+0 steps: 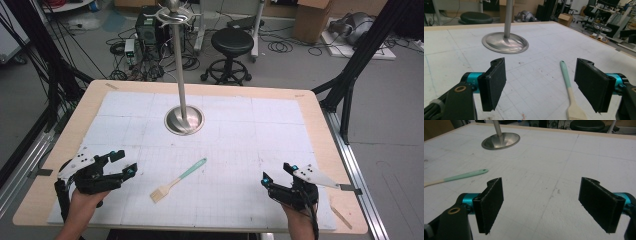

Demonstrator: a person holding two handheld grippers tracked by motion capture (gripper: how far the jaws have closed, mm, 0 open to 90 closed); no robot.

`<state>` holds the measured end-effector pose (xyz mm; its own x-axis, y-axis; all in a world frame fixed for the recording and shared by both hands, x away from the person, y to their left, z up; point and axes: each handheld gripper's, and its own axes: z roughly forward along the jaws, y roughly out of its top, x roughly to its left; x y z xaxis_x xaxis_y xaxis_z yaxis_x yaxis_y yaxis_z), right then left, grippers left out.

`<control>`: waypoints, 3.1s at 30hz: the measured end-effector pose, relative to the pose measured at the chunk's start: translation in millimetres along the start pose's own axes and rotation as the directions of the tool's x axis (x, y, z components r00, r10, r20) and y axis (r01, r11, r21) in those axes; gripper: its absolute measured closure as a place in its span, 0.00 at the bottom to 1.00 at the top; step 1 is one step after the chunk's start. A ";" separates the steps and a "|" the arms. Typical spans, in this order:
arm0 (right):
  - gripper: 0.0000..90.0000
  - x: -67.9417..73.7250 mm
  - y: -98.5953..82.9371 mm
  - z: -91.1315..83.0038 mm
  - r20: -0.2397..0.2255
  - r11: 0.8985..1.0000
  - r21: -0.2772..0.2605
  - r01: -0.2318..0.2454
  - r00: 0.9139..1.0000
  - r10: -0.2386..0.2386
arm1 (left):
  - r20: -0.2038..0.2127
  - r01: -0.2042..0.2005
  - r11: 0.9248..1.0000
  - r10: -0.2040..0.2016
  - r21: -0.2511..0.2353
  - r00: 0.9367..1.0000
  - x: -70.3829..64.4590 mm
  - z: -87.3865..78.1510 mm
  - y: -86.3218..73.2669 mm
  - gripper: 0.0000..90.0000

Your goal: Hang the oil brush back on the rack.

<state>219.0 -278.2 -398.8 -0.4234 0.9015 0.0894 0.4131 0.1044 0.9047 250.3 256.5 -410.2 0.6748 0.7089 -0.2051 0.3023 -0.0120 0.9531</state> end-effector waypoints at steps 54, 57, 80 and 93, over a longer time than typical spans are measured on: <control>0.21 4.4 -1.4 5.7 -0.018 0.999 0.025 0.027 0.999 -0.027 | 0.073 -0.198 0.783 0.192 0.590 0.979 -80.1 119.7 -12.8 0.91; 0.22 5.7 -1.2 6.0 -0.019 0.999 0.024 0.026 0.999 -0.025 | 0.077 -0.192 0.782 0.182 0.594 0.980 -78.9 119.9 -12.3 0.91; 0.22 3.6 -1.2 4.2 -0.026 1.000 0.016 0.014 1.000 -0.014 | 0.105 -0.100 0.893 0.059 0.439 0.993 -67.7 96.8 8.4 0.91; 0.22 42.8 16.1 25.3 -0.233 0.999 -0.035 -0.040 0.972 0.031 | 0.148 -0.123 0.969 0.091 0.216 0.985 -82.1 69.6 22.0 0.91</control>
<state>227.9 -227.3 -390.9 -0.5865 0.7819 0.2115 0.4012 0.0536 0.9144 248.4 149.0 -387.9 0.7921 0.5922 -0.1478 0.3557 -0.2510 0.9003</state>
